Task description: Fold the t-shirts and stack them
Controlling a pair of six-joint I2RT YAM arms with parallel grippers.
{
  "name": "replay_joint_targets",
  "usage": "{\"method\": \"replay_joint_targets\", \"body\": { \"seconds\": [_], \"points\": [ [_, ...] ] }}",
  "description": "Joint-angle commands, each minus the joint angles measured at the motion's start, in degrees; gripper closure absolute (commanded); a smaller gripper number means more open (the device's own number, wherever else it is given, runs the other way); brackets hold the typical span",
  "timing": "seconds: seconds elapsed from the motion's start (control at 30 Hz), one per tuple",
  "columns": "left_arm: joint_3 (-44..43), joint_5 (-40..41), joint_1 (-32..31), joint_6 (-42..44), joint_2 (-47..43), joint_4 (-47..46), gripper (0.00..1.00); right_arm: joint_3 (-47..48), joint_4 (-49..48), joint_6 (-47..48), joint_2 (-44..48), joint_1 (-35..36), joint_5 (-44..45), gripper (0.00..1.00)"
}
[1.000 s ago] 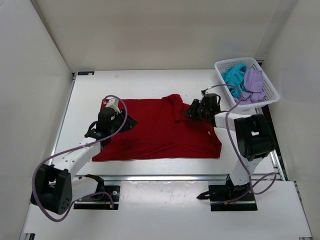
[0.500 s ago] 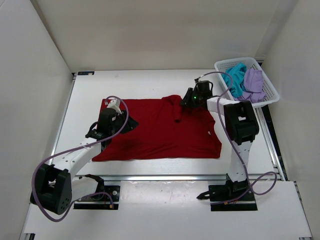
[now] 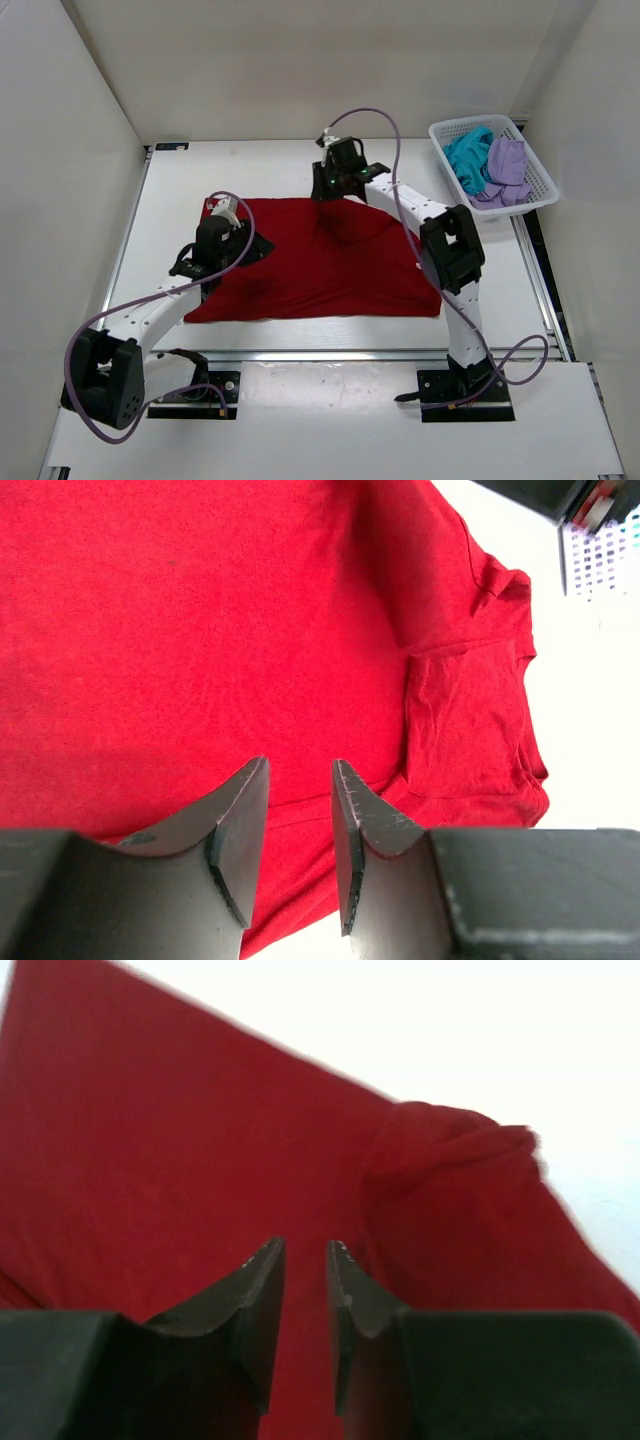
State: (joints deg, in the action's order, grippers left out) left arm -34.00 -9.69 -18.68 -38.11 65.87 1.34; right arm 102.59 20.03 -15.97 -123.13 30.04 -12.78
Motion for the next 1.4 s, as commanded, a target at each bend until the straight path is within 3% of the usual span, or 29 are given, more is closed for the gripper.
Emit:
{"method": "replay_joint_targets", "body": {
  "seconds": [0.0, 0.17, 0.23, 0.33, 0.43, 0.53, 0.73, 0.93, 1.37],
  "points": [
    [0.86, -0.42, 0.83, 0.58, -2.84, 0.41, 0.58, 2.54, 10.73, 5.94, -2.20, 3.70, 7.05, 0.77],
    [1.21, -0.76, 2.50, 0.84, -3.81, 0.77, 0.57, -5.89, 5.74, 3.23, 7.17, 3.01, 6.64, 0.68],
    [0.34, -0.94, 3.03, 0.67, -4.25, 1.03, 0.57, -15.52, 1.43, -1.06, 12.18, 0.64, 5.05, 0.73],
    [0.07, -0.68, 3.47, 0.14, -4.26, 0.68, 0.57, -32.90, -13.91, -10.53, 21.32, -4.36, -1.78, 0.97],
    [-1.16, -0.86, 3.47, -0.56, -3.47, -0.37, 0.57, -43.50, -23.70, -15.84, 24.60, -8.41, -8.56, 0.97],
    [-1.51, -0.59, 3.38, -0.30, -2.67, -0.38, 0.57, -45.54, -25.22, -17.52, 23.56, -8.42, -10.95, 0.93],
    [-1.60, 0.63, 3.21, -1.00, -3.46, -0.38, 0.58, -46.33, -29.50, -22.07, 22.67, -4.30, -7.62, 0.77],
    [-2.47, 1.87, 5.40, -1.18, -1.01, -0.73, 0.57, -47.65, -33.56, -28.76, 19.77, -2.01, -5.50, 0.70],
    [-5.02, 1.26, 8.48, -2.41, 4.01, -3.45, 0.57, -44.32, -34.79, -34.83, 12.66, -2.36, -5.24, 0.70]
  ]
}}
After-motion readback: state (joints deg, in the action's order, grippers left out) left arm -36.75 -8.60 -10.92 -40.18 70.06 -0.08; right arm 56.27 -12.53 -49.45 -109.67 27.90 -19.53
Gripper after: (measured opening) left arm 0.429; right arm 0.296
